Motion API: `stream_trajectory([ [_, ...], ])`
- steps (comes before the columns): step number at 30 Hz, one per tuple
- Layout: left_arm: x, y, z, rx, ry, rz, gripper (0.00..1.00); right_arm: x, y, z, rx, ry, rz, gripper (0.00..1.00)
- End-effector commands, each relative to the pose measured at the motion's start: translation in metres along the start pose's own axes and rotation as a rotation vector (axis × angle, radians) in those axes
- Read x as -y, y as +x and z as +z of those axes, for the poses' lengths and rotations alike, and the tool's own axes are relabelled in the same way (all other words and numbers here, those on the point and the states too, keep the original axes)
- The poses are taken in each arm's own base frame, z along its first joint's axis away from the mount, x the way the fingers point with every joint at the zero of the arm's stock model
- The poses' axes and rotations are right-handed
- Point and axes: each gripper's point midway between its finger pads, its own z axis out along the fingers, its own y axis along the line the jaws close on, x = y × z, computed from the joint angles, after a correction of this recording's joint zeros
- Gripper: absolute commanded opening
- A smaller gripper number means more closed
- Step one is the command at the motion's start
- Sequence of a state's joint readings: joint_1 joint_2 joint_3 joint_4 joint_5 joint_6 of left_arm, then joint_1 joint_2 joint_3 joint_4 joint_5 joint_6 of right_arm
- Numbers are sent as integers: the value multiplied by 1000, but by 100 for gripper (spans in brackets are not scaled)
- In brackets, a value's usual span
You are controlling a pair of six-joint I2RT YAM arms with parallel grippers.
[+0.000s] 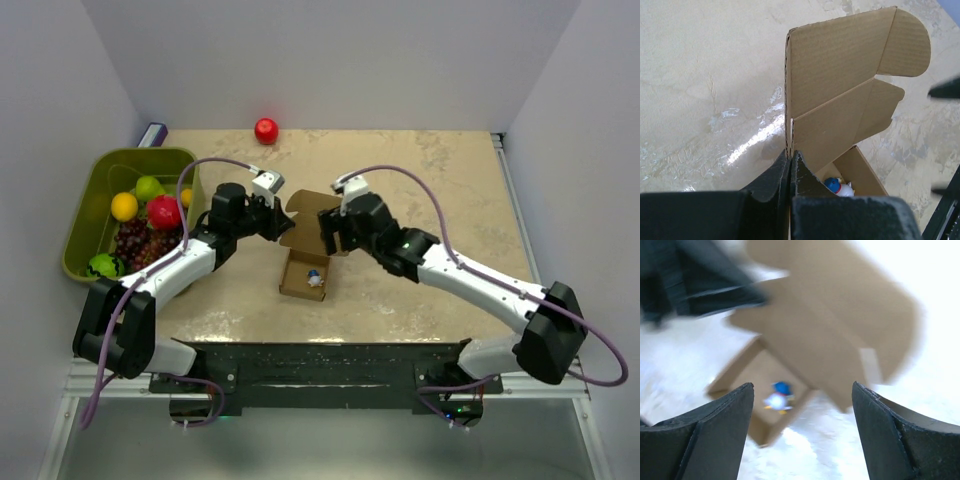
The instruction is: Fold the paper box
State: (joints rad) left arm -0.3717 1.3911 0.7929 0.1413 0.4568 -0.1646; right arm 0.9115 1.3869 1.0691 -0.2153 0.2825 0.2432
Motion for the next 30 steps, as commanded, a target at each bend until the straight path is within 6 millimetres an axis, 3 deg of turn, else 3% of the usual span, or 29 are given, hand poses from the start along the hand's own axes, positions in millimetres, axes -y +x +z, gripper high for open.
stream_trajectory([
  [1, 1, -20, -1, 57, -6, 41, 0, 45, -2, -14, -26, 61, 103, 83],
  [6, 0, -19, -1, 56, -11, 44, 0, 75, 8, -10, -49, 29, 203, 84],
  [9, -1, -18, 0, 52, -15, 42, 0, 64, 4, -4, -32, -54, 219, 83],
  [18, 0, -19, 0, 56, -11, 44, 0, 52, 23, 24, -64, -123, 229, 76],
  [22, -2, -20, -3, 60, -30, 53, 0, 40, 28, 36, -84, -189, 238, 56],
  [26, -4, -29, -6, 102, -57, 50, 0, 40, 20, 40, -74, -189, 234, 19],
  [28, -3, -34, -5, 121, -64, 33, 0, 42, 14, 41, -66, -175, 224, 8],
  [30, -6, -38, -5, 137, -94, 26, 0, 45, 11, 42, -62, -159, 215, 4],
])
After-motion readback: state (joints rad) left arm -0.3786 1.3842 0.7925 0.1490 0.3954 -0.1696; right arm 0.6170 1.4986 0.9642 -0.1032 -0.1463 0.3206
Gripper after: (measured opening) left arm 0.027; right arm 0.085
